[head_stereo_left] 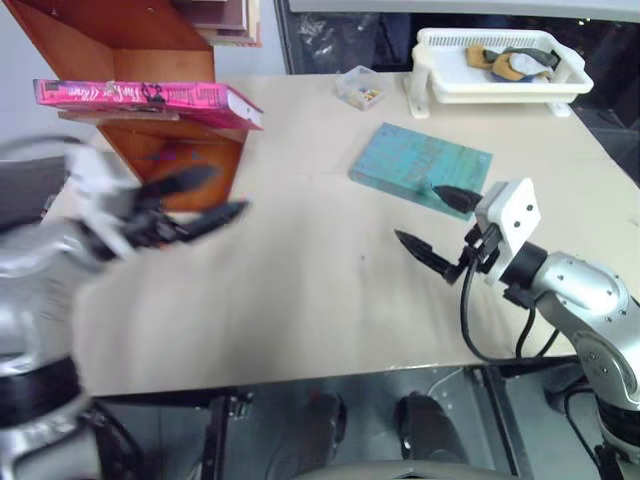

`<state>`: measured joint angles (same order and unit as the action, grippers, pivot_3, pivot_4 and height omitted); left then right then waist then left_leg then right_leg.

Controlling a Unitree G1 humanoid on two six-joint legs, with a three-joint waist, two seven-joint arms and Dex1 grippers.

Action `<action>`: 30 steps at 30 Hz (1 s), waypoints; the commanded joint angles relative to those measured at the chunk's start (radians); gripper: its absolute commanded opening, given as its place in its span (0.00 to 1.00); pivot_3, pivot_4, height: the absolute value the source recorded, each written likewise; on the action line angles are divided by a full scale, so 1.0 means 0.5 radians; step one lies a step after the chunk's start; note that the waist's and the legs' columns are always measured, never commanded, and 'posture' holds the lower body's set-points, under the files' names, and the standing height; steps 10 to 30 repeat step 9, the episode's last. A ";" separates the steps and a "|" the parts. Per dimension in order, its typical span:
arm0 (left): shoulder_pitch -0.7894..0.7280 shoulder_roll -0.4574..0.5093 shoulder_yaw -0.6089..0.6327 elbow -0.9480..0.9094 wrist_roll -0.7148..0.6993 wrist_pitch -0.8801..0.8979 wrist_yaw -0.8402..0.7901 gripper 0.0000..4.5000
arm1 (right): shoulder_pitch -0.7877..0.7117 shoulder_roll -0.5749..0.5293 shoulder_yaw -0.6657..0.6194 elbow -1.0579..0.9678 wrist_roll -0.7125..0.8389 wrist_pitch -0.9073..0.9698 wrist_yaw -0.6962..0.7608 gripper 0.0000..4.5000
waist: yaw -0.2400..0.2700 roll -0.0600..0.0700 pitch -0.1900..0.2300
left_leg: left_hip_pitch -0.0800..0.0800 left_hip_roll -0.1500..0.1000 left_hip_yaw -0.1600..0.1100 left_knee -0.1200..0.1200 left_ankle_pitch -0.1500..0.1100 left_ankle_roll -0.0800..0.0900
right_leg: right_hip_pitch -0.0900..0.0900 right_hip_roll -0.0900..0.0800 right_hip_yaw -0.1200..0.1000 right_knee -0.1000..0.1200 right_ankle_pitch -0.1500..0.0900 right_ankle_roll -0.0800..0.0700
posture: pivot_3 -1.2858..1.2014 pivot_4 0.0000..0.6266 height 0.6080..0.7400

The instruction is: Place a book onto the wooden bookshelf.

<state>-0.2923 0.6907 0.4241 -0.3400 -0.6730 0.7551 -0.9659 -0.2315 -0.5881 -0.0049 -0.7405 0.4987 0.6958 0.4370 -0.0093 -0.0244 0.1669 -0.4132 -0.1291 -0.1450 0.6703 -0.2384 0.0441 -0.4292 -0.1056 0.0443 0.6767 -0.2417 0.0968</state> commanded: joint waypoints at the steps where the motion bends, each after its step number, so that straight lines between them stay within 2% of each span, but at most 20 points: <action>1: 0.044 -0.093 -0.144 -0.147 0.102 -0.123 0.219 0.96 | 0.188 -0.079 -0.131 -0.194 -0.082 0.036 -0.075 1.00 | -0.001 0.001 0.000 | 0.000 0.000 0.000 0.000 0.000 0.000 | -0.001 0.000 0.000 0.000 0.000 0.000 | 0.52 0.24 1.00; 5: 0.116 -0.079 -0.194 0.085 0.323 -0.424 0.225 0.96 | 0.648 -0.137 -0.352 -0.447 -0.095 0.116 -0.096 1.00 | -0.002 0.006 -0.003 | 0.002 0.001 0.002 -0.003 0.000 -0.001 | -0.002 0.002 0.003 -0.001 0.000 -0.001 | 0.52 0.24 1.00; 9: 0.161 0.018 -0.140 0.251 0.334 -0.556 0.125 0.96 | 1.005 -0.173 -0.569 -0.606 -0.043 0.090 -0.070 1.00 | 0.004 0.016 -0.009 | 0.004 0.001 0.004 -0.007 -0.001 -0.001 | -0.001 0.002 0.005 -0.005 0.000 -0.001 | 0.52 0.24 1.00; 30: 0.161 0.018 -0.140 0.251 0.334 -0.556 0.125 0.96 | 1.005 -0.173 -0.569 -0.606 -0.043 0.090 -0.070 1.00 | 0.004 0.016 -0.009 | 0.004 0.001 0.004 -0.007 -0.001 -0.001 | -0.001 0.002 0.005 -0.005 0.000 -0.001 | 0.52 0.24 1.00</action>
